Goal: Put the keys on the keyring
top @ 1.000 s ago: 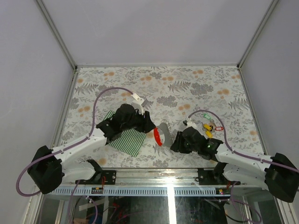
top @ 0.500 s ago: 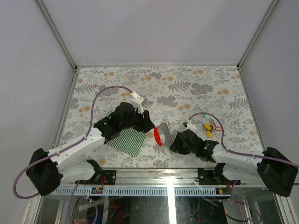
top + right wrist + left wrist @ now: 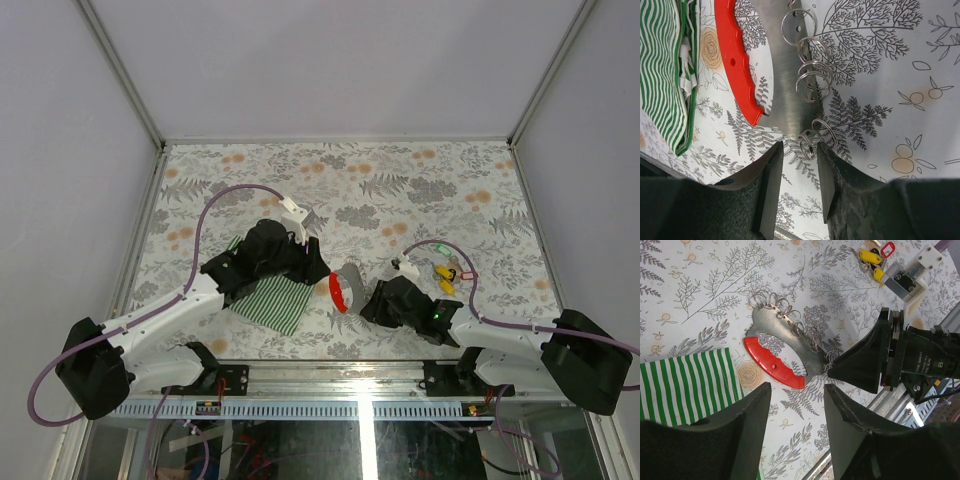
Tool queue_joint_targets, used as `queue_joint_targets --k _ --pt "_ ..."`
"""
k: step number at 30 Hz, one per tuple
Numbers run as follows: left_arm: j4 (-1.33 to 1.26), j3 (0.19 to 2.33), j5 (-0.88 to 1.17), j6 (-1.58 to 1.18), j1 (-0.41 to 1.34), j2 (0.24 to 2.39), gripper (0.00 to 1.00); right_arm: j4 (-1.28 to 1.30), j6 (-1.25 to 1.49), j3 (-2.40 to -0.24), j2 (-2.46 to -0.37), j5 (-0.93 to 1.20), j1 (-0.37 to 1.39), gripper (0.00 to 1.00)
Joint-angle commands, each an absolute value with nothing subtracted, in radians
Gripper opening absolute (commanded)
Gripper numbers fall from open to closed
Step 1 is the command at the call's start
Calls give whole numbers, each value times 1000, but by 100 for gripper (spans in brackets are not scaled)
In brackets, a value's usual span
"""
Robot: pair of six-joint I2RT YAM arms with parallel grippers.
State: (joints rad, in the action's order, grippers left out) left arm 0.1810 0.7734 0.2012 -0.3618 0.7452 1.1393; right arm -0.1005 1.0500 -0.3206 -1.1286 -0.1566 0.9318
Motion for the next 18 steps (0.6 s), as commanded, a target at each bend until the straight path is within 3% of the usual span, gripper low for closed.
queue_joint_targets --k 1,18 --pt "166 805 197 -341 742 1132 48 -83 1049 -328 -1153 -217 942 39" --pt "169 805 206 -342 741 1134 48 -107 1025 -318 -1155 -209 941 26"
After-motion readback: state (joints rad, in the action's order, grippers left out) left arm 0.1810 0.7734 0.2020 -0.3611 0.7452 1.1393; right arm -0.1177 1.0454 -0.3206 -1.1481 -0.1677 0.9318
